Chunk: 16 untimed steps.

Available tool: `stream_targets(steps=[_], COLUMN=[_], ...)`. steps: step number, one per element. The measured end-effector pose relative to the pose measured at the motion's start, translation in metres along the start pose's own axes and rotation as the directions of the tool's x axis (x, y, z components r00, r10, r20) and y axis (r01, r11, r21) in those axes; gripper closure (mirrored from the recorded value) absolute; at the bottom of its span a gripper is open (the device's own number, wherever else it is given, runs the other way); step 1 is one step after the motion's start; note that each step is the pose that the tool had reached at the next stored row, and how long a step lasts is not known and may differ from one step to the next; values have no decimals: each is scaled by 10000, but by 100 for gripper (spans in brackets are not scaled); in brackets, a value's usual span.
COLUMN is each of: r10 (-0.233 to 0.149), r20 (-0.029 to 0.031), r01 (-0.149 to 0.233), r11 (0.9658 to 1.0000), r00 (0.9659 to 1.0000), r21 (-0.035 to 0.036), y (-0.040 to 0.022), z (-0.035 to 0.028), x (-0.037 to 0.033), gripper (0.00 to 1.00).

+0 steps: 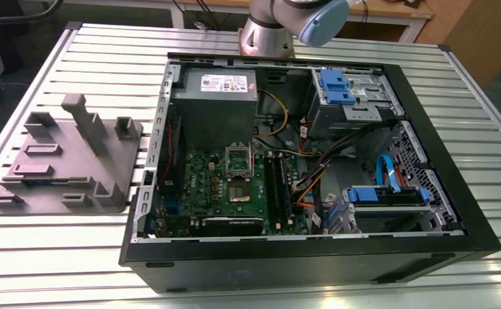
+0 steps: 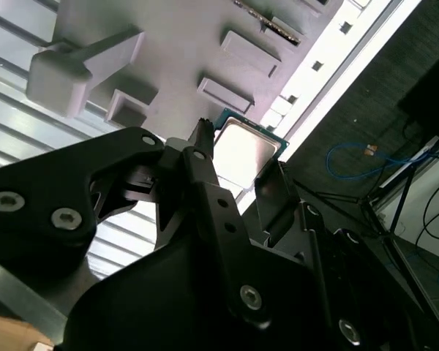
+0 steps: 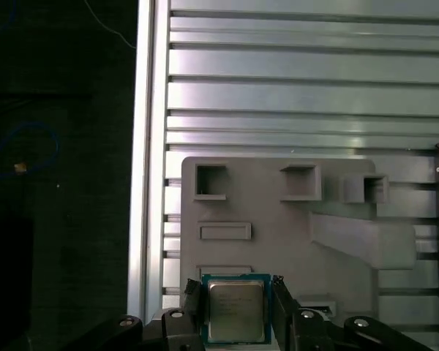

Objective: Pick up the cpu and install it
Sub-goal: 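Pick up the cpu and move it towards the insertion slot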

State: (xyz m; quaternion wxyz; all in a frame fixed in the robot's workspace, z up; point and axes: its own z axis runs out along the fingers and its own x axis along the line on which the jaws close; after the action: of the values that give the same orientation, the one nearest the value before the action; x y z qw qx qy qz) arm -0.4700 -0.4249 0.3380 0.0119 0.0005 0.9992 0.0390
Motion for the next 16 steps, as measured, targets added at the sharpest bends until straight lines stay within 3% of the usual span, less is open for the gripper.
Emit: stream_targets(steps=[8, 16], r10=[0, 0], r20=[0, 0], r01=[0, 0], r11=[10000, 10000], r00=[10000, 10000], r21=[0, 0], y=[20, 21], z=[-252, -273], x=[-6, -7], gripper=[53, 53])
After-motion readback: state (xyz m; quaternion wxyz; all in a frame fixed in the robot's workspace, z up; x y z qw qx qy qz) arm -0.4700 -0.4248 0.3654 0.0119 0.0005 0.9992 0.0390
